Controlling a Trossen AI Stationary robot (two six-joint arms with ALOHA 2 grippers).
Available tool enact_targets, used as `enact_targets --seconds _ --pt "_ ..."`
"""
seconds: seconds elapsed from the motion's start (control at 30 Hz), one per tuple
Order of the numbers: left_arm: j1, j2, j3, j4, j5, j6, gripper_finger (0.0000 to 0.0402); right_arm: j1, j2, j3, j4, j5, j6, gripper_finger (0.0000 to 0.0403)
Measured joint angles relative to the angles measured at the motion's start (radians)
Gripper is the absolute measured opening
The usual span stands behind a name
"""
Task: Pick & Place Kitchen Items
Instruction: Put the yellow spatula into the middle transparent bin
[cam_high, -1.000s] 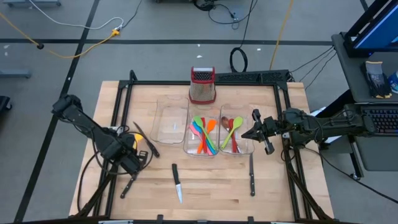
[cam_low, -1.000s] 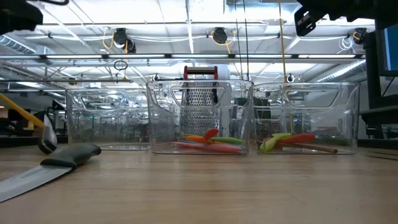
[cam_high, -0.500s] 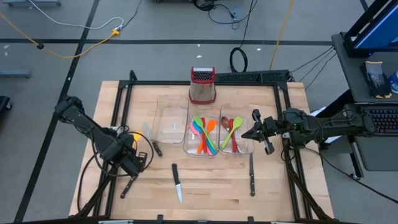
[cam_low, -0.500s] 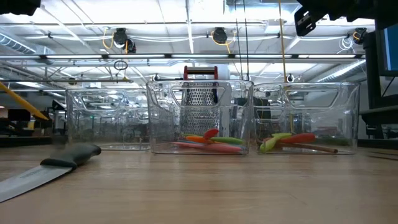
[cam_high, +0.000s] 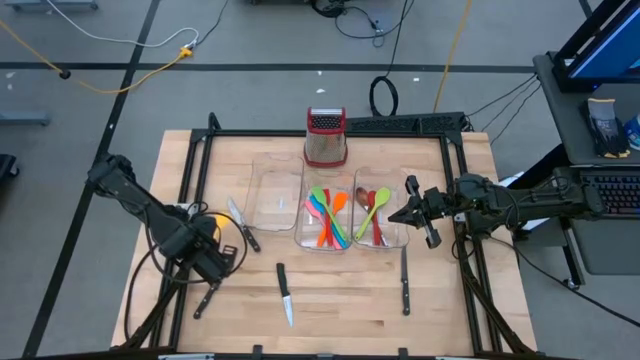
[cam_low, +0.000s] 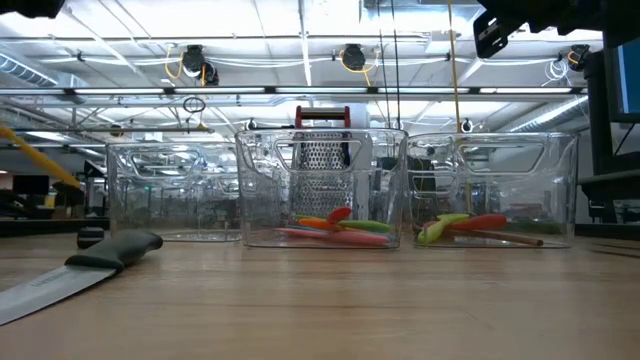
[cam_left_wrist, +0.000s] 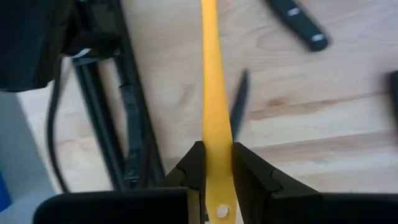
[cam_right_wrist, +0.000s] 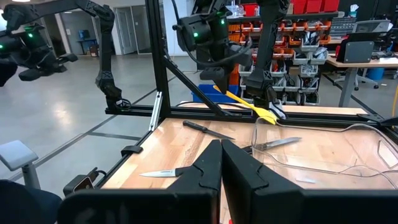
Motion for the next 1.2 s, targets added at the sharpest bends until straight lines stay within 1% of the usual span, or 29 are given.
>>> enact_targets --seconds 0.27,0.57,0.77,0.87,0.97,1.07,1.2 --pt "-0.038 0.000 0.084 0.001 -0.156 -0.018 0.0051 0.000 0.000 0.000 -0.003 0.000 0.001 0.0002" --pt "-0.063 -0.001 0.126 0.001 -0.251 -0.023 0.0051 0.000 0.000 0.000 -0.013 0.000 0.024 0.0002" --pt "-0.069 -0.001 0.134 0.007 -0.410 0.006 0.0051 0.000 0.000 0.000 -0.013 0.000 0.027 0.0002" --pt "-0.064 -0.001 0.135 0.047 -0.491 0.048 0.0051 0.000 0.000 0.000 -0.013 0.000 0.027 0.0002" --pt "-0.049 -0.001 0.135 0.127 -0.581 0.125 0.0051 0.000 0.008 0.000 -0.010 0.000 0.027 0.0002" --pt "-0.026 -0.001 0.135 0.230 -0.651 0.236 0.0051 0.000 0.032 0.000 0.001 0.000 0.027 0.0002" --pt "0.021 -0.001 0.135 0.389 -0.700 0.418 0.0051 0.000 0.095 0.000 0.061 0.000 0.027 0.0002"
